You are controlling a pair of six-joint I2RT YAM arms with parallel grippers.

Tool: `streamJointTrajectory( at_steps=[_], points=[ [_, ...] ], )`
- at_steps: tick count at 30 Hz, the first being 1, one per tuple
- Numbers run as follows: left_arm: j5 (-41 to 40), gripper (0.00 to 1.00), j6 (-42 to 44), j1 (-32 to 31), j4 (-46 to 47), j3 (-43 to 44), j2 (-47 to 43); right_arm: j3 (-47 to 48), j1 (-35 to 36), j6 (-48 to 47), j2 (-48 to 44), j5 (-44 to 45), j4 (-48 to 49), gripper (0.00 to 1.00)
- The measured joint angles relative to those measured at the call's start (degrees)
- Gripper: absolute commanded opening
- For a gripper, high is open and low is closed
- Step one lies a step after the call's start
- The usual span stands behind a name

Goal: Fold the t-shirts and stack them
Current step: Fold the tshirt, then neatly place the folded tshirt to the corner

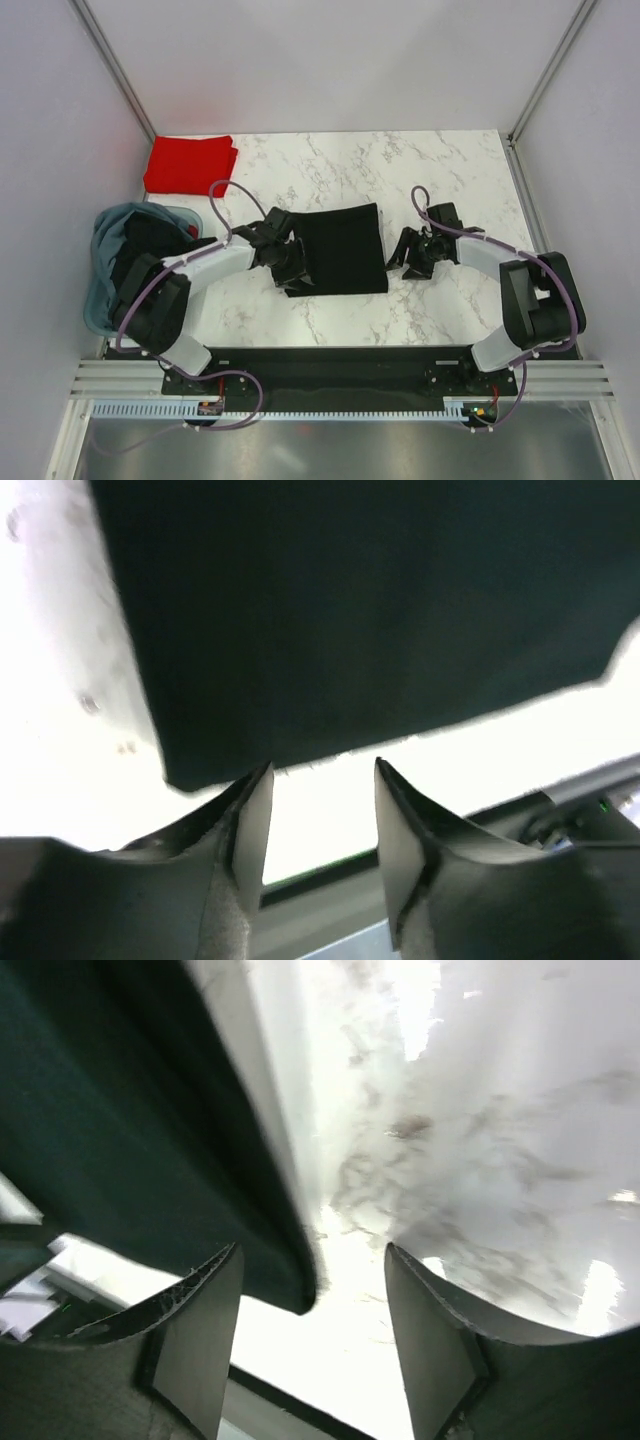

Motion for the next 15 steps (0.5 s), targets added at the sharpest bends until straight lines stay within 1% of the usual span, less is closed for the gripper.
streamJointTrajectory(
  at_steps=[3,4,6,8,10,12,15],
  points=[
    [-1.6,0.69,0.4,-1.3,-2.0,0.2,-6.8,1.8,-0.1,-2.1,-1.6,4.5,-4.1,0.73],
    [-2.7,0.8,0.7,-1.6,-2.6,0.6,-9.5,3.1,-0.1,-3.3,-2.2,6.0,-6.2,0.75],
    [-6.1,0.86,2.0,-1.4,-3.1,2.3,-14.3,6.4,-0.1,-5.0,-3.4,8.2,-9.3,0.77],
    [-9.5,0.86,3.8,-0.3,-2.7,4.5,-17.1,9.6,-0.1,-6.5,-4.9,9.3,-11.5,0.78],
    [-11.8,0.86,6.0,1.4,-0.4,5.3,-17.6,12.5,-0.1,-7.7,-7.0,9.9,-13.1,0.79],
    [-12.2,0.86,7.9,3.8,2.9,4.4,-17.0,13.7,-0.1,-8.3,-9.4,9.9,-14.0,0.8],
    [-9.4,0.86,9.3,9.1,8.2,1.0,-15.1,13.9,-0.1,-8.7,-12.3,9.3,-15.6,0.8]
  ],
)
